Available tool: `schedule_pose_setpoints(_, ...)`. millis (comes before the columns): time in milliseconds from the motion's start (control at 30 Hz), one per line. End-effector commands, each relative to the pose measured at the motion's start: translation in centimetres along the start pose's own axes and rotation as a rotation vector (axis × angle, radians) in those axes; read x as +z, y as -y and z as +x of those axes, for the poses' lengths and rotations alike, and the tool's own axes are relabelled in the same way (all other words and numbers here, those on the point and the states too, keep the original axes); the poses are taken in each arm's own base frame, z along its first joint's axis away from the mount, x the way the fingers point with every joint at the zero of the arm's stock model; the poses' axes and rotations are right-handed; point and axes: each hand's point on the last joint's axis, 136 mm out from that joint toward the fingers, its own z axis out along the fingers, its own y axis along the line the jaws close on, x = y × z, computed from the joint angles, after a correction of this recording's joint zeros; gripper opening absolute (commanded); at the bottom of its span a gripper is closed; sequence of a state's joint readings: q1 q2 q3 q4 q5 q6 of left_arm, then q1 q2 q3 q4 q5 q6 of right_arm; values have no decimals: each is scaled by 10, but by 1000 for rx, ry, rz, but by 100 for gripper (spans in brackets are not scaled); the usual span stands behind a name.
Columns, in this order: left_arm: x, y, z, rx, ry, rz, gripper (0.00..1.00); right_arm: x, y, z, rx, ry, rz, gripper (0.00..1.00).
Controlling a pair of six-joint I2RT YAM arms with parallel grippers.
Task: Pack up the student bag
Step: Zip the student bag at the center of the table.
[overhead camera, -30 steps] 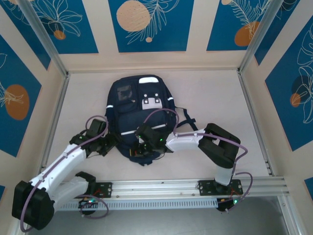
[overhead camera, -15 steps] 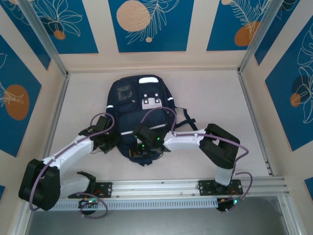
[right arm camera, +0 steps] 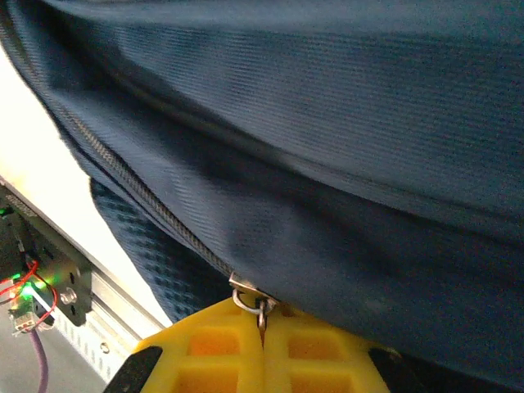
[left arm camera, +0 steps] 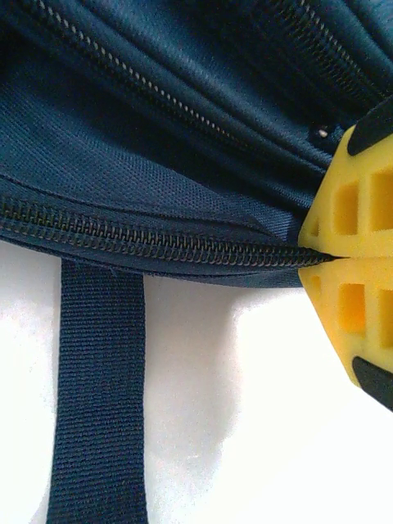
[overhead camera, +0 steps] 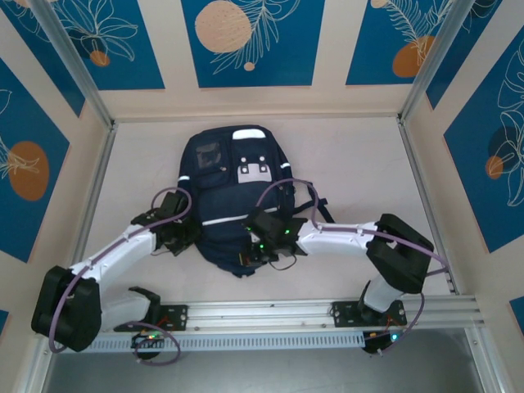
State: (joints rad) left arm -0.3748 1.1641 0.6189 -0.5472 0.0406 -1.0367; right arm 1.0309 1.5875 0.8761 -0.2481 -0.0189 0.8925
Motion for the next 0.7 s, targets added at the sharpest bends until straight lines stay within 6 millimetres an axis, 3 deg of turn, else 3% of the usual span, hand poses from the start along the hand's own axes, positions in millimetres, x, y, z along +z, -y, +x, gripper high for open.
schedule_pose_setpoints(0,-17,-5,-31,4,135,-44,0,-12,46,21,44,-50,112,0)
schedule_pose_setpoints(133,-26,1,-36,22,154,-27,0,-25,59,17,60,-2,88,0)
schedule_pose_setpoints(233,-31,11,-40,67,154,-12,0,-15,32,20,6,-8,-36,0)
schedule_pose_setpoints(367,-46,19,-53,126,174,-60,0,17,5,19,-17,-66,-62,0)
schedule_pose_setpoints(500,-61,23,-57,131,176,-68,30,53,-22,6,23,-101,-114,0)
schedule_pose_setpoints(600,-59,21,-41,77,113,-31,54,74,-42,-8,48,-99,-148,0)
schedule_pose_setpoints(667,-52,15,-25,26,54,-11,59,84,-53,-15,49,-105,-162,0)
